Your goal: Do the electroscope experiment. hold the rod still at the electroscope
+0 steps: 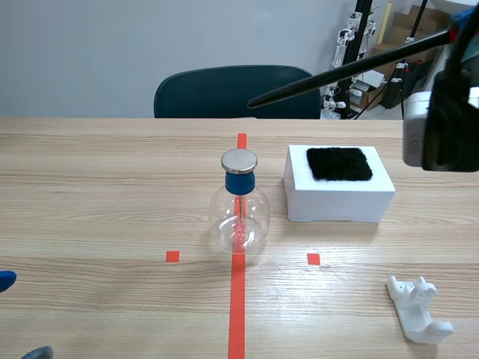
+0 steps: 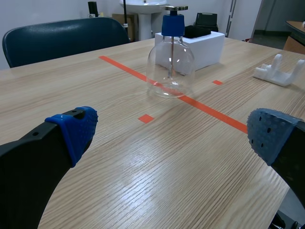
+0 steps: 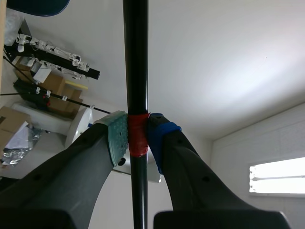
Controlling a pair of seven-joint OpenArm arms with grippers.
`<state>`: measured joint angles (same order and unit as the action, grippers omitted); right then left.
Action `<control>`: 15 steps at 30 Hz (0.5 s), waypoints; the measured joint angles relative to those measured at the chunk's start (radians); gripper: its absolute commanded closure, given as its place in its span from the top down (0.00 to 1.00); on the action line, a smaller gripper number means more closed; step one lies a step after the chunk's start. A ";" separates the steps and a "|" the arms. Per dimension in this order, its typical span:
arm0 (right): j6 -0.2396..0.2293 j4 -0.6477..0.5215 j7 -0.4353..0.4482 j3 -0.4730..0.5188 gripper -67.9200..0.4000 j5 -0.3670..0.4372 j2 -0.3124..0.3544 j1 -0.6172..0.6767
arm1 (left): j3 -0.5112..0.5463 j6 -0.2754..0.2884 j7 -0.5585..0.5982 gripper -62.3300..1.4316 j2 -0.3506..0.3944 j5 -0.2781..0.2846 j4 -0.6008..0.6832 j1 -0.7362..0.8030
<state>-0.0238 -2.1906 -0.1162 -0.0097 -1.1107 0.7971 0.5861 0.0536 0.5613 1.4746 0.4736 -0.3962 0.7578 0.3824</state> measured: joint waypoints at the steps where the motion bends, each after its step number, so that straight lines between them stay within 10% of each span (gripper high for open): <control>1: 0.000 -0.024 0.013 0.034 0.04 0.000 -0.031 0.039 | 0.000 0.000 0.000 1.00 0.000 0.000 0.000 0.000; 15: -0.004 -0.152 0.146 0.205 0.04 0.222 -0.369 0.466 | 0.000 0.000 0.000 1.00 0.000 0.000 0.000 0.000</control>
<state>-0.0280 -2.3425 0.0296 0.1955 -0.8883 0.4278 1.0523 0.0536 0.5613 1.4746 0.4736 -0.3962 0.7578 0.3824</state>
